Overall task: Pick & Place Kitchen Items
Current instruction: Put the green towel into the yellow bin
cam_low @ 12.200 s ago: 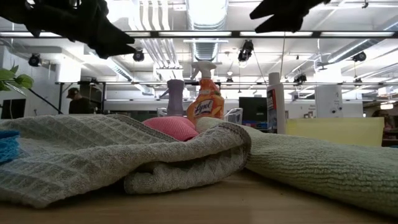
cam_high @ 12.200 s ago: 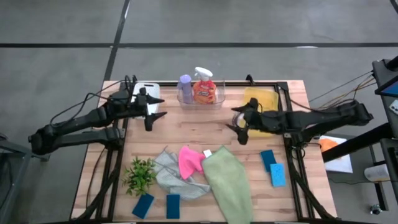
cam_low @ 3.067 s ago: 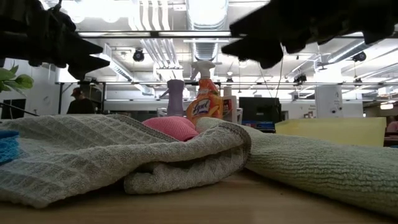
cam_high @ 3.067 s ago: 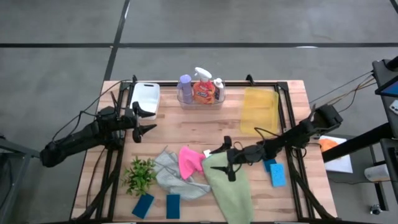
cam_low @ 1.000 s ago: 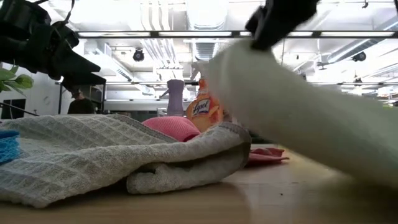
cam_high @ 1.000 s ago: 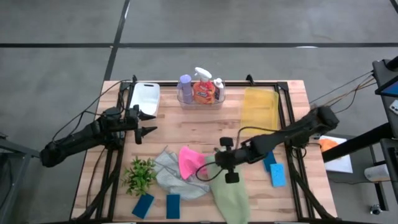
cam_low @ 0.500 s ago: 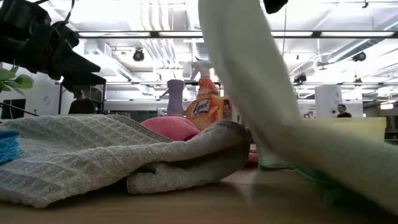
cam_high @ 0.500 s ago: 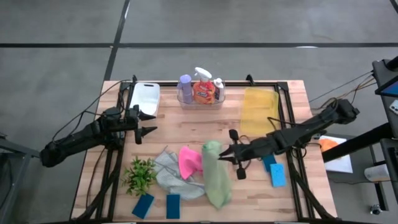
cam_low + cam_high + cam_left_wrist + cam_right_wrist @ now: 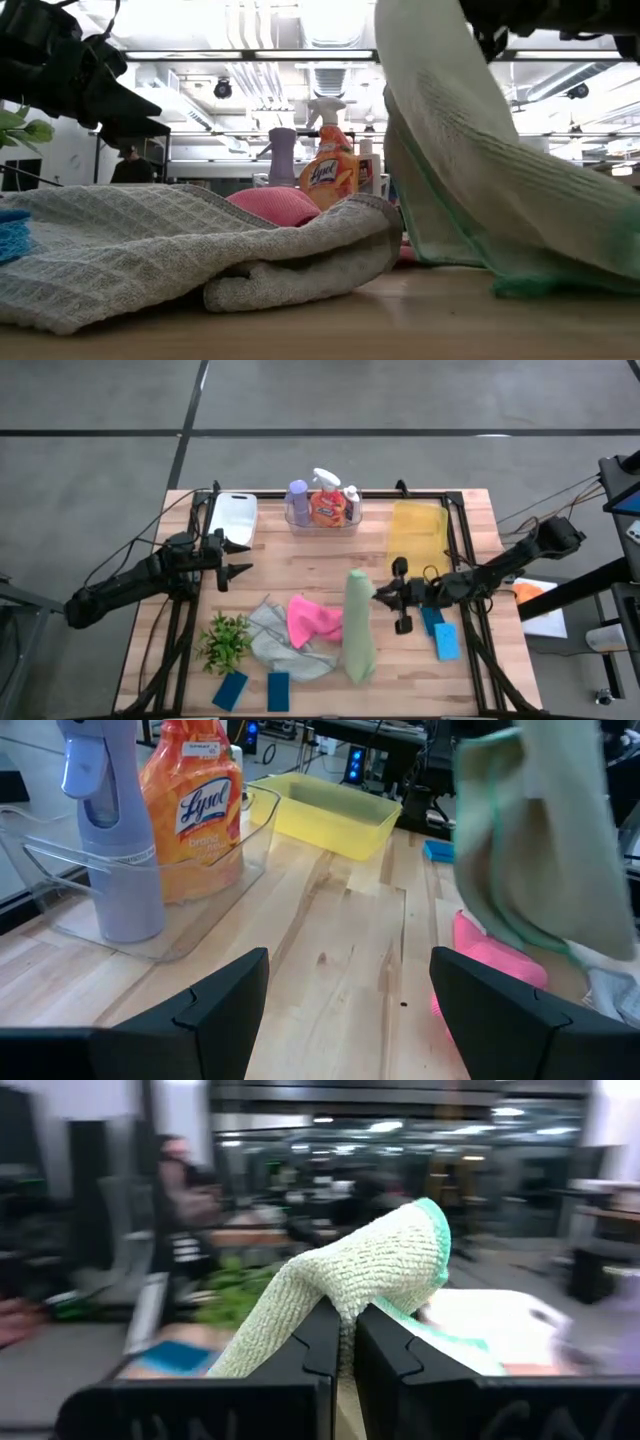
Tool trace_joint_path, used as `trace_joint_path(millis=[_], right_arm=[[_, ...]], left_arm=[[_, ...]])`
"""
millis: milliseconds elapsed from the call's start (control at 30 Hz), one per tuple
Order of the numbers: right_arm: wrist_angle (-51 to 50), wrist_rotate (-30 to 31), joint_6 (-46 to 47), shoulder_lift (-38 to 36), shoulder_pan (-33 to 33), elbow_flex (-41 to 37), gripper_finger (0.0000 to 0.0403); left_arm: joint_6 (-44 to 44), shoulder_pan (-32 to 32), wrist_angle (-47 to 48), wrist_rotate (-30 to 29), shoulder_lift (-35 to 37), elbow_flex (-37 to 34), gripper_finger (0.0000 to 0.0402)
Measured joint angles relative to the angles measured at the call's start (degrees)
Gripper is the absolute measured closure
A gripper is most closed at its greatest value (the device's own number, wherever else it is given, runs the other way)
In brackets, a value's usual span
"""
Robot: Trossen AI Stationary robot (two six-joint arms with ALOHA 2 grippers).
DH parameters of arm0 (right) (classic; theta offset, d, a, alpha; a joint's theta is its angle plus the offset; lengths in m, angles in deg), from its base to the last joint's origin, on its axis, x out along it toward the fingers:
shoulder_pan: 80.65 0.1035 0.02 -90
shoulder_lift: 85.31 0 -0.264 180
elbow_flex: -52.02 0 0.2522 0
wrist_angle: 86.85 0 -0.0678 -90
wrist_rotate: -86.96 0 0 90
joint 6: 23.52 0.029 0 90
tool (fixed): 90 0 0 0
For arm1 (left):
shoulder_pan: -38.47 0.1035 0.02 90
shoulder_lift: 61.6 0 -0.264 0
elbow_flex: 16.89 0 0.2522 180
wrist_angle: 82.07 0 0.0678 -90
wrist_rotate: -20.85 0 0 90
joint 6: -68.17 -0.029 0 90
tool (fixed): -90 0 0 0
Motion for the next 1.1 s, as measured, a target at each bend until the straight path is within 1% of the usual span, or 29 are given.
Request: trace_joint_path(millis=[100, 267, 300, 400, 533, 700, 933, 1033, 1100], right_arm=[[-0.19, 9.15, -0.41, -1.75, 0.00, -0.23, 0.0385], [-0.50, 27.78, -3.58, -4.48, 0.00, -0.18, 0.0385], [-0.47, 30.93, -4.73, -5.01, -0.01, -0.16, 0.0385], [-0.57, 37.88, -9.28, -7.17, -0.02, 0.40, 0.0385], [-0.49, 43.35, -17.88, -10.33, -0.08, 3.16, 0.0385], [-0.43, 48.72, -30.99, -13.32, -0.14, 9.16, 0.0385], [-0.44, 52.54, -49.03, -14.86, -1.49, 18.99, 0.0385], [-0.51, 54.77, -55.01, -14.99, -2.61, 22.19, 0.0385], [-0.80, 55.45, -56.82, -15.17, -3.75, 23.31, 0.0385]], left_arm=[[0.00, 0.00, 0.00, -0.01, 0.00, 0.00, 0.0115], [0.01, 0.00, -0.02, -0.02, 0.00, 0.00, 0.0115], [0.02, 0.00, -0.01, -0.02, 0.00, 0.00, 0.0115], [0.02, 0.00, -0.02, -0.02, 0.00, 0.00, 0.0115], [0.07, 0.00, -0.03, -0.01, 0.00, 0.00, 0.0115], [0.46, -0.01, -0.04, 0.00, 0.00, 0.00, 0.0115], [0.46, -0.01, -0.06, 0.00, 0.00, 0.00, 0.0115], [0.46, 0.00, -0.11, 0.00, 0.00, 0.00, 0.0115], [0.46, 0.00, -0.11, 0.00, 0.00, 0.00, 0.0115]])
